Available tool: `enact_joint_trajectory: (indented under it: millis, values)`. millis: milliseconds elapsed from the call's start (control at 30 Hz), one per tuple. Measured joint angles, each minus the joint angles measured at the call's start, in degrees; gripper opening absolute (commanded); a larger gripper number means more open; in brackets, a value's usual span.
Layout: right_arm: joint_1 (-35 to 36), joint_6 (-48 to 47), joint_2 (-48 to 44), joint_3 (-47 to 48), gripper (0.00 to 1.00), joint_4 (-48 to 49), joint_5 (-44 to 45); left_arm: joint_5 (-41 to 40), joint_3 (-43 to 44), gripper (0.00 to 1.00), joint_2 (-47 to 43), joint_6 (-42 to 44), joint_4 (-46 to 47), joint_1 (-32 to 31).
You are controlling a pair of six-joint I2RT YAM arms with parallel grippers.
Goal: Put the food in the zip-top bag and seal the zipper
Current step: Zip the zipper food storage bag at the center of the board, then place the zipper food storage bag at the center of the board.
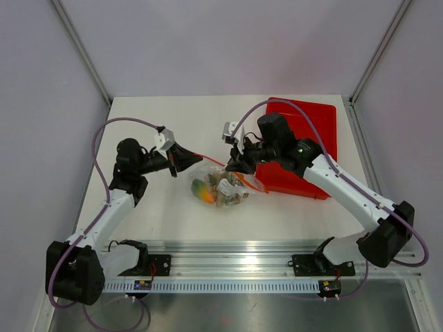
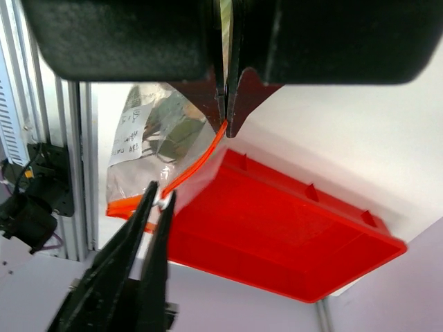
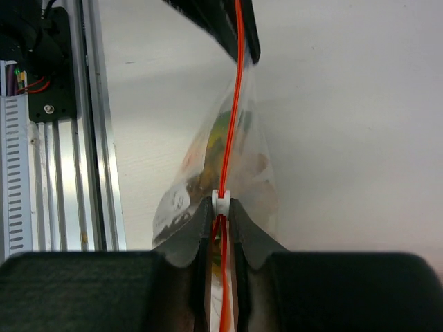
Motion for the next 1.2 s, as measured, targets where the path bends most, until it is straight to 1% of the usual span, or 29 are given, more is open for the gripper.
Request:
enact_joint_trajectory:
  millis: [167, 300, 567, 767, 1033, 1133, 1200]
  values:
    - [-2.3, 2.3, -7.2, -8.3, 0.00, 2.3, 2.3, -4.2, 0.0, 0.00, -0.8, -2.4, 1.4, 2.9]
    - [-3.2, 4.0, -12.1, -13.8, 0.00, 3.5, 4.4, -7.1, 0.0, 0.00, -0.8, -4.0, 2.9, 3.4]
    - [-3.3, 7.0, -19.7, -20.7, 0.00, 4.0, 8.6, -12.8, 0.2, 0.00, -0.7, -5.1, 3.1, 4.0]
    - [-3.5, 9.9, -25.4, -25.2, 0.00, 3.9, 10.9, -15.3, 0.8, 0.00, -0.7, -5.0, 2.9, 4.5]
    - [-3.5, 13.2, -26.7, -26.4, 0.00, 4.7, 11.2, -15.3, 0.9, 0.00, 0.2, -5.4, 3.2, 4.5]
    - [-3.5, 14.1, -25.6, -26.3, 0.00, 5.4, 11.5, -15.4, 1.0, 0.00, 0.9, -5.7, 3.9, 4.6]
    - [-3.5, 15.0, -23.5, -25.3, 0.00, 5.7, 13.7, -15.4, 2.0, 0.00, 2.5, -6.1, 4.7, 4.9]
